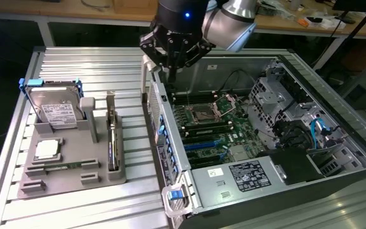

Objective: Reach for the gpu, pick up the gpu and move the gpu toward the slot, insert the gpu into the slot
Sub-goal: 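Reach for the gpu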

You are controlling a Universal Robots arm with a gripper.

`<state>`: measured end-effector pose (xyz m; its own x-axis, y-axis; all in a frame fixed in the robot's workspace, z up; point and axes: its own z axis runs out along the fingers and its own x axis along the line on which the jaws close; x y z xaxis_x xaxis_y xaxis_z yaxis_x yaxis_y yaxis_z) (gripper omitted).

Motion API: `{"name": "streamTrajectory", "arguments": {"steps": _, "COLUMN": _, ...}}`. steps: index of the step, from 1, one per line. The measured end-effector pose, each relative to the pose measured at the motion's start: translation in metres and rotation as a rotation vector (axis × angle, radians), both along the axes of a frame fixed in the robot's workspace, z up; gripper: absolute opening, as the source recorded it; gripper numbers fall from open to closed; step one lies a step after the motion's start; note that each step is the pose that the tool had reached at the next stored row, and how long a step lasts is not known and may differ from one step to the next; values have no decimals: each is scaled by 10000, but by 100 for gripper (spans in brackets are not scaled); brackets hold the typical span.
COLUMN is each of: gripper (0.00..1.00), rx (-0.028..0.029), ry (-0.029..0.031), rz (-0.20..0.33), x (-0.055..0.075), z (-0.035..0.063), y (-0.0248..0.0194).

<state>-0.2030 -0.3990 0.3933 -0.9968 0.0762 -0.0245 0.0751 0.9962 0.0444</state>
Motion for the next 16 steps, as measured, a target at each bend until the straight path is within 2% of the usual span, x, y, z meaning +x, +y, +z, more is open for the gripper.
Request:
{"name": "streamTrajectory", "arguments": {"steps": 8, "gripper": 11, "rx": 1, "ry": -1, "rz": -1, "x": -453, "z": -1, "y": 0}}
{"name": "streamTrajectory", "arguments": {"steps": 14, "gripper": 11, "rx": 1, "ry": -1, "rz": 0, "x": -701, "z": -1, "y": 0}}
{"name": "streamTrajectory", "arguments": {"steps": 16, "gripper": 11, "rx": -1, "ry": 1, "rz": 0, "x": -830, "z": 0, "y": 0}}
